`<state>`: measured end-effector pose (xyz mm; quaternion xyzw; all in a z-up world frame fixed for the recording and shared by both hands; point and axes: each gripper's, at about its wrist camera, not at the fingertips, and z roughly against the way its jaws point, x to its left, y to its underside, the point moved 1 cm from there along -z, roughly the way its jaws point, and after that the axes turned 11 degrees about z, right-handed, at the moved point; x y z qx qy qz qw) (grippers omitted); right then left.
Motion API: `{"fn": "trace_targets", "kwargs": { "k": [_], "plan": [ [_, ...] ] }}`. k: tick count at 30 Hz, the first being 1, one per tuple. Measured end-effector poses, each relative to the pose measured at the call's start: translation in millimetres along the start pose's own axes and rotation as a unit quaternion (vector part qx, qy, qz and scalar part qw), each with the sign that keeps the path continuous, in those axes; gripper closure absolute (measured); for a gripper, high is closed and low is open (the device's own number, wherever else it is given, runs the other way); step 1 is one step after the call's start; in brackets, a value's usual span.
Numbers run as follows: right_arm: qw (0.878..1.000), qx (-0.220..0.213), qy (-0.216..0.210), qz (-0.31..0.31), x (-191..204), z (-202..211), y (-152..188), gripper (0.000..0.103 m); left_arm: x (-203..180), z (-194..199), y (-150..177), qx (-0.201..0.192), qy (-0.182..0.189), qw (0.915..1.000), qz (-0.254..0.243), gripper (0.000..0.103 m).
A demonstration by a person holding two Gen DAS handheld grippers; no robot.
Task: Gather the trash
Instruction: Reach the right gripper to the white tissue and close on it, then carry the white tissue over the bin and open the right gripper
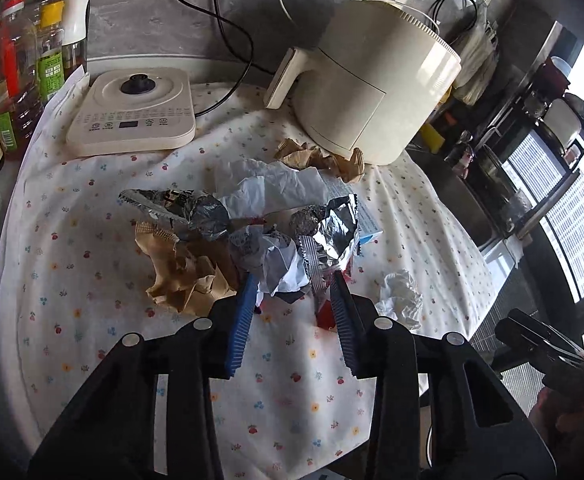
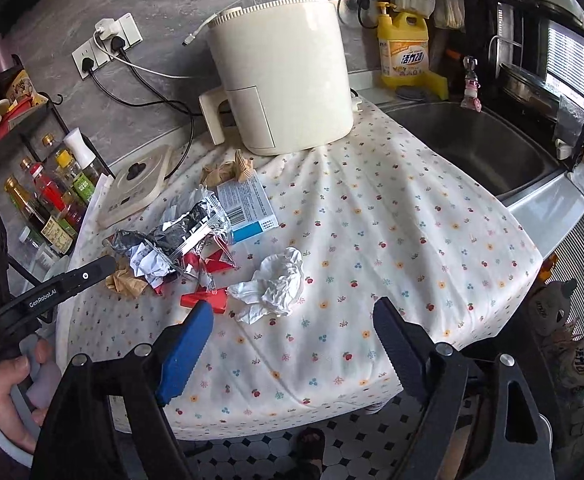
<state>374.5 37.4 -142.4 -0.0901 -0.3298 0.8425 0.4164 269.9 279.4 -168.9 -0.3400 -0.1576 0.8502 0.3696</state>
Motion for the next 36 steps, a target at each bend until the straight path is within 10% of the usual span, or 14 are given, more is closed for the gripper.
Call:
{"fn": "trace_targets", "kwargs": {
  "k": [6,14,18,36],
  "plan": [
    [0.999,0.036,-0.018,-0.01,-1.3,-47.5,-7.2,0.03,9.2,-38.6,-14.0,0.021,-0.009,0.9997,0.004,0.092],
    [0.997,0.077,-0.02,0.004,5.5,-105.6,-14.4,0.034,15.9,1.6,-39.9,-0.04,0.003,0.999,0.018,0.094],
    [0.993,0.115,-0.018,-0.003,-0.7,-126.0,-14.2,0.083,15.0,17.5,-53.8,-0.055,0.014,0.9983,0.014,0.094],
    [0.999,-0.009,-0.002,-0.042,-71.6,16.7,-11.1,0.09,-84.4,36.9,-45.2,-0.1,0.108,0.9885,-0.035,0.093]
  ]
}}
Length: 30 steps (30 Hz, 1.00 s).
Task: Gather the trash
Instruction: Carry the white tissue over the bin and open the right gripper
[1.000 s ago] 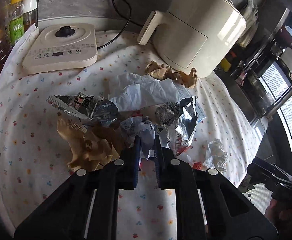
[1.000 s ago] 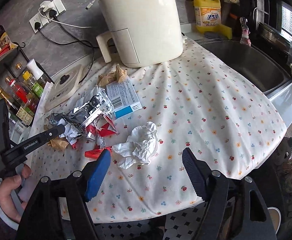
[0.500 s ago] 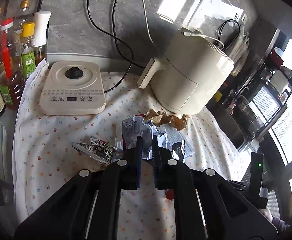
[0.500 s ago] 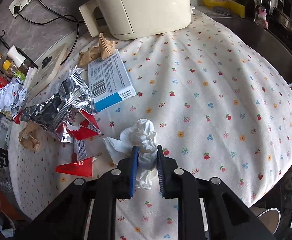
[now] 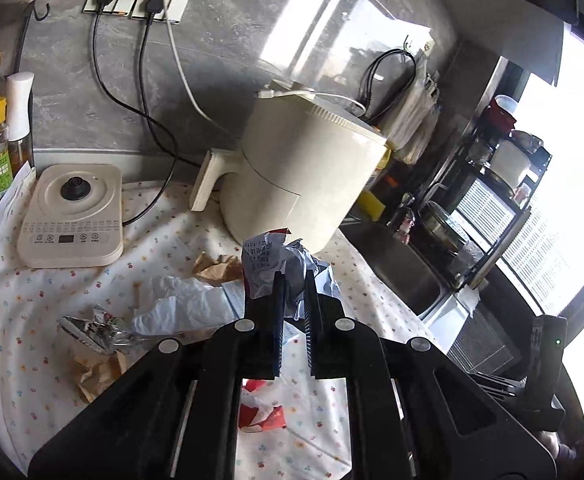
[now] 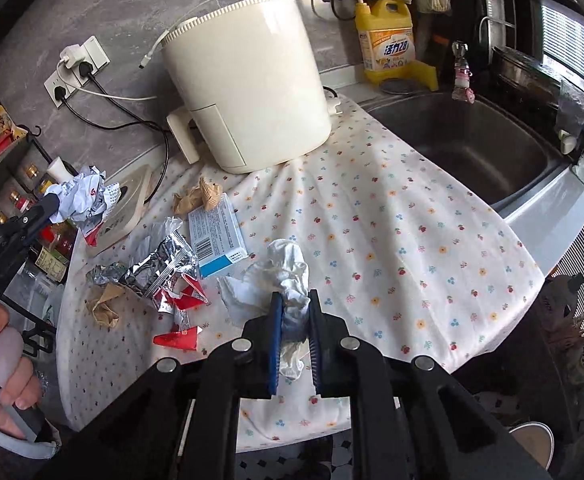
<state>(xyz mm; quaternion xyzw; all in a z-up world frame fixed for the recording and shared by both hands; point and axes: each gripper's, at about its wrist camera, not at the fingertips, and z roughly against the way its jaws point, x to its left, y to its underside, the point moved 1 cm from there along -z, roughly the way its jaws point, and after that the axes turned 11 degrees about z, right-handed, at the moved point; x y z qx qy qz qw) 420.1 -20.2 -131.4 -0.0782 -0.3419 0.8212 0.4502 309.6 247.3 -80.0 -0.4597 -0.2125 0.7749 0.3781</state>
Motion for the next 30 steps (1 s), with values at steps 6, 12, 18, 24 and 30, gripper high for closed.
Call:
{"fn": "trace_targets", "kwargs": {
  "k": [6,12,18,24,30],
  "plan": [
    [0.999,-0.014,0.031,-0.033,-69.5,59.0,41.7,0.09,-72.0,0.2,44.8,0.02,0.032,0.9992,-0.013,0.093],
    [0.996,-0.021,0.055,-0.072,-130.8,107.7,86.2,0.088,-139.1,-6.5,96.9,0.067,0.055,0.9948,-0.054,0.093],
    [0.991,-0.005,0.081,-0.107,-185.7,129.4,137.9,0.088,-193.6,-24.4,155.0,0.122,0.073,0.9855,-0.093,0.093],
    [0.981,0.044,0.104,-0.158,-238.6,127.4,211.4,0.088,-230.7,-47.7,225.0,0.19,0.077,0.9714,-0.12,0.093],
    [0.966,0.095,0.11,-0.212,-275.2,113.5,279.7,0.078,-247.4,-69.6,290.5,0.255,0.067,0.9551,-0.135,0.093]
  ]
}}
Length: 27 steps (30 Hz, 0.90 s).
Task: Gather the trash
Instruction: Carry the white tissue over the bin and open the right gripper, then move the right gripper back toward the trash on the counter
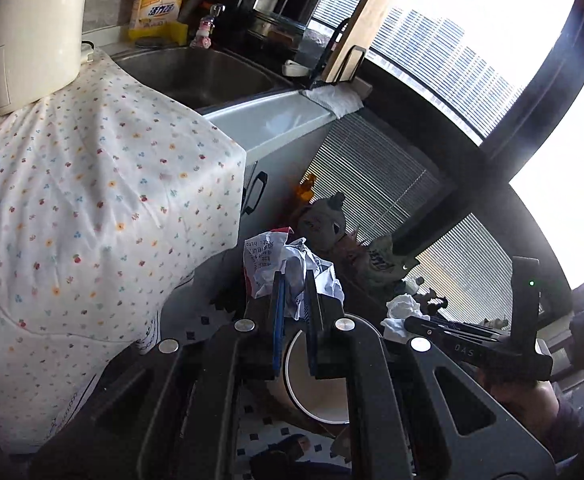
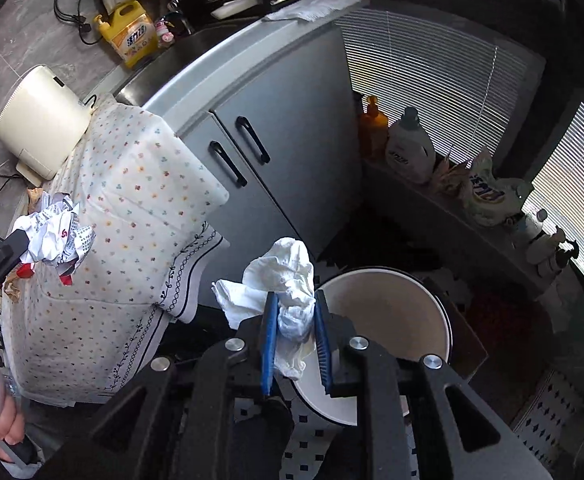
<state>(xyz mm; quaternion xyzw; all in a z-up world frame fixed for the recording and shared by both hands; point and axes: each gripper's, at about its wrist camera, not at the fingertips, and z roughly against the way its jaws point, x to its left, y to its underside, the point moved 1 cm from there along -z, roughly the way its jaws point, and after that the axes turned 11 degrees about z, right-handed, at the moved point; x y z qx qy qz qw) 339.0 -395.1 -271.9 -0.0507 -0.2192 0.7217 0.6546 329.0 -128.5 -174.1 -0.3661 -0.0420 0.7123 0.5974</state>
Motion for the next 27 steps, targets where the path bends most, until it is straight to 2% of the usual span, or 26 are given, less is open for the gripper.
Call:
{"fn": "trace_targets", "kwargs": {
  "k": [1,2,3,5,11,20,22,23,24,27],
  "plan": [
    [1.0,0.008,0.002,-0.008,-7.4,-4.0,6.2,0.077,-4.6,-7.0,6.4,0.009,-0.001,1.0,-0.004,0.093],
    [1.0,0.017,0.006,-0.015,-15.2,-7.8,12.4,0.068,-9.2,-13.2,12.5,0.017,0.0,0.9998,-0.008,0.093],
    [0.999,0.025,0.011,-0.023,-22.4,-9.9,17.9,0.052,-13.3,-18.6,18.8,0.025,0.002,0.9996,-0.01,0.093],
    [0.999,0.028,0.021,-0.036,-37.3,-8.7,27.8,0.041,-20.5,-29.9,29.2,0.042,0.005,0.999,-0.013,0.093],
    [0.997,0.023,0.04,-0.065,-72.8,10.5,47.4,0.03,-43.5,-62.6,52.6,0.08,0.017,0.9963,-0.029,0.093],
    [0.99,-0.001,0.087,-0.107,-113.4,48.4,78.9,0.023,-85.5,-104.9,87.1,0.137,0.062,0.9871,-0.054,0.093],
    [0.989,-0.004,0.094,-0.113,-120.2,55.5,84.6,0.022,-91.6,-113.3,92.9,0.155,0.081,0.9833,-0.05,0.075],
    [0.989,-0.006,0.093,-0.117,-123.3,59.4,87.2,0.022,-94.1,-115.5,95.0,0.157,0.083,0.9829,-0.05,0.05],
    [0.989,-0.008,0.092,-0.118,-125.3,63.1,88.6,0.022,-95.5,-114.3,95.5,0.15,0.083,0.9839,-0.049,0.033],
    [0.989,-0.02,0.097,-0.11,-122.5,72.3,87.0,0.015,-97.1,-108.0,92.6,0.137,0.085,0.9857,-0.049,0.025]
  ]
}}
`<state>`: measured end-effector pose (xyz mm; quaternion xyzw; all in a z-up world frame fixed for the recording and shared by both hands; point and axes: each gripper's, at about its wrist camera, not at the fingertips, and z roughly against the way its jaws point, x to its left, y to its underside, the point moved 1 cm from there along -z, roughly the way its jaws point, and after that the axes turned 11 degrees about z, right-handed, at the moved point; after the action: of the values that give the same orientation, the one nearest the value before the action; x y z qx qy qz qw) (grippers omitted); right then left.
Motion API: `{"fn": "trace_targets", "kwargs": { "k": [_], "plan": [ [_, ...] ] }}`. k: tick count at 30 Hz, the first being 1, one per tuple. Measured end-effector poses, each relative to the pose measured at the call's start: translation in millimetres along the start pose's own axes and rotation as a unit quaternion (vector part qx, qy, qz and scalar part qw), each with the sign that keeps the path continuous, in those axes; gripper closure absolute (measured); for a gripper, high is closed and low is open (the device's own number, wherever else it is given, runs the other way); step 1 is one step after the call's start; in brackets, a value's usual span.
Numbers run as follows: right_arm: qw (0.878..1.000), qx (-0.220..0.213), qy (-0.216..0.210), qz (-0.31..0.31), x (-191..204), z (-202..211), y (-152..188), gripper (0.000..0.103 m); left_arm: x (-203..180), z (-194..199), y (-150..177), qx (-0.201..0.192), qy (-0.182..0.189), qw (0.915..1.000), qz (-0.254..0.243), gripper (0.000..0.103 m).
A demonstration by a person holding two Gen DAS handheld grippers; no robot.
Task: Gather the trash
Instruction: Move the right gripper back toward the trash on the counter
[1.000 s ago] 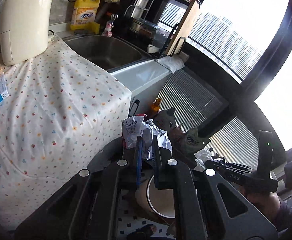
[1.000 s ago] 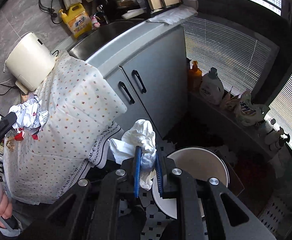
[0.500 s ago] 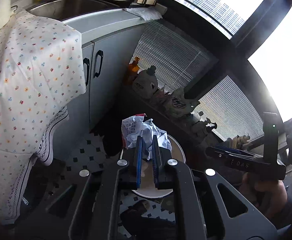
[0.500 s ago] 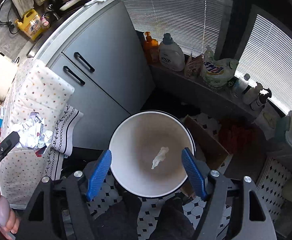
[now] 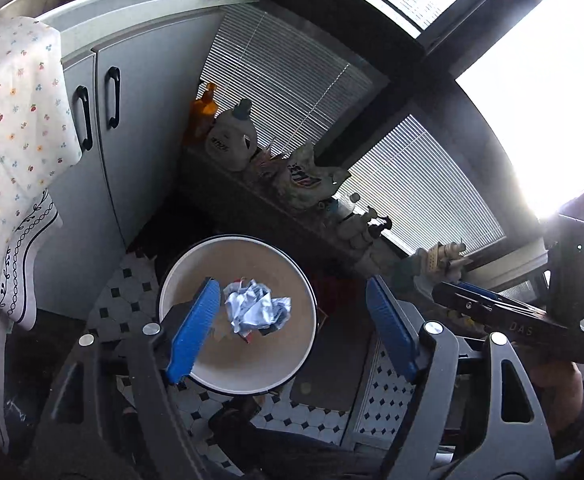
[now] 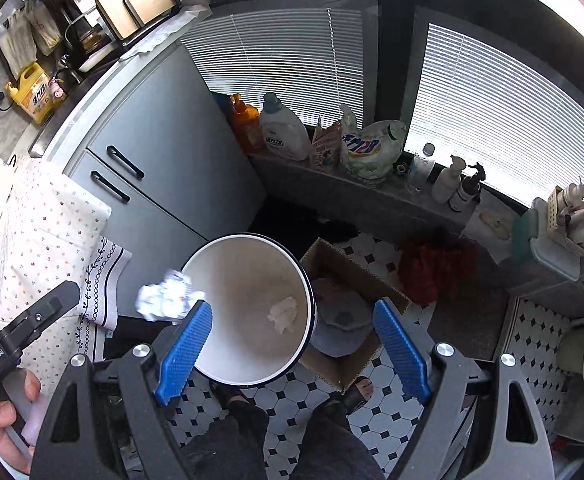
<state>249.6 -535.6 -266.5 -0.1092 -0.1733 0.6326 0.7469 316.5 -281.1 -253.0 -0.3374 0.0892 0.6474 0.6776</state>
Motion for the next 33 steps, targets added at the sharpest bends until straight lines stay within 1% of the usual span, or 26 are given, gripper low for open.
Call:
{"fn": "trace_targets", "kwargs": {
  "k": [2,4,7,9,11,15,17,19,20,23,24,28,33],
  "plan": [
    [1.0,-0.012,0.005,0.002,5.2,4.9,-4.8,0.011,1.3,8.2,-3.0,-0.01,-0.007,0.9999,0.0,0.023],
    [1.0,-0.022,-0.002,0.004,13.7,7.7,-10.3,0.011,5.2,20.7,-7.1,-0.024,-0.016,0.9996,-0.002,0.02],
    [0.999,-0.039,-0.008,0.013,35.1,12.4,-19.8,0.01,15.0,46.9,-14.2,-0.056,-0.042,0.9975,-0.006,0.016],
    [0.998,-0.057,-0.013,0.026,56.3,17.0,-27.9,0.008,26.1,67.5,-19.2,-0.079,-0.051,0.9956,0.001,0.016],
    [0.996,-0.073,-0.02,0.039,78.0,21.7,-36.0,0.008,38.4,89.5,-23.2,-0.104,-0.07,0.992,0.008,0.016],
    [0.992,-0.101,-0.036,0.066,127.9,30.0,-53.4,0.008,66.3,131.9,-27.6,-0.144,-0.095,0.9847,0.025,0.016],
    [0.988,-0.117,-0.047,0.086,155.1,35.2,-60.8,0.008,81.1,152.5,-27.9,-0.165,-0.11,0.9795,0.035,0.016],
    [0.981,-0.139,-0.071,0.114,186.2,42.8,-67.4,0.008,96.6,173.0,-27.8,-0.184,-0.125,0.9739,0.042,0.016],
    [0.978,-0.144,-0.083,0.128,200.6,45.3,-70.3,0.008,104.0,183.0,-27.4,-0.193,-0.13,0.9716,0.046,0.016],
    [0.969,-0.153,-0.109,0.16,244.5,50.8,-75.3,0.008,126.6,213.7,-25.7,-0.217,-0.144,0.9637,0.057,0.006],
    [0.966,-0.155,-0.117,0.17,258.3,52.0,-76.8,0.008,133.6,223.3,-25.0,-0.224,-0.151,0.9609,0.061,0.006],
    [0.957,-0.151,-0.142,0.201,310.7,51.0,-81.5,0.008,161.8,262.7,-21.6,-0.259,-0.163,0.9483,0.084,0.006],
    [0.948,-0.147,-0.167,0.226,367.7,47.9,-80.5,0.008,201.2,301.0,-15.7,-0.284,-0.193,0.9337,0.101,0.006]
  ]
}}
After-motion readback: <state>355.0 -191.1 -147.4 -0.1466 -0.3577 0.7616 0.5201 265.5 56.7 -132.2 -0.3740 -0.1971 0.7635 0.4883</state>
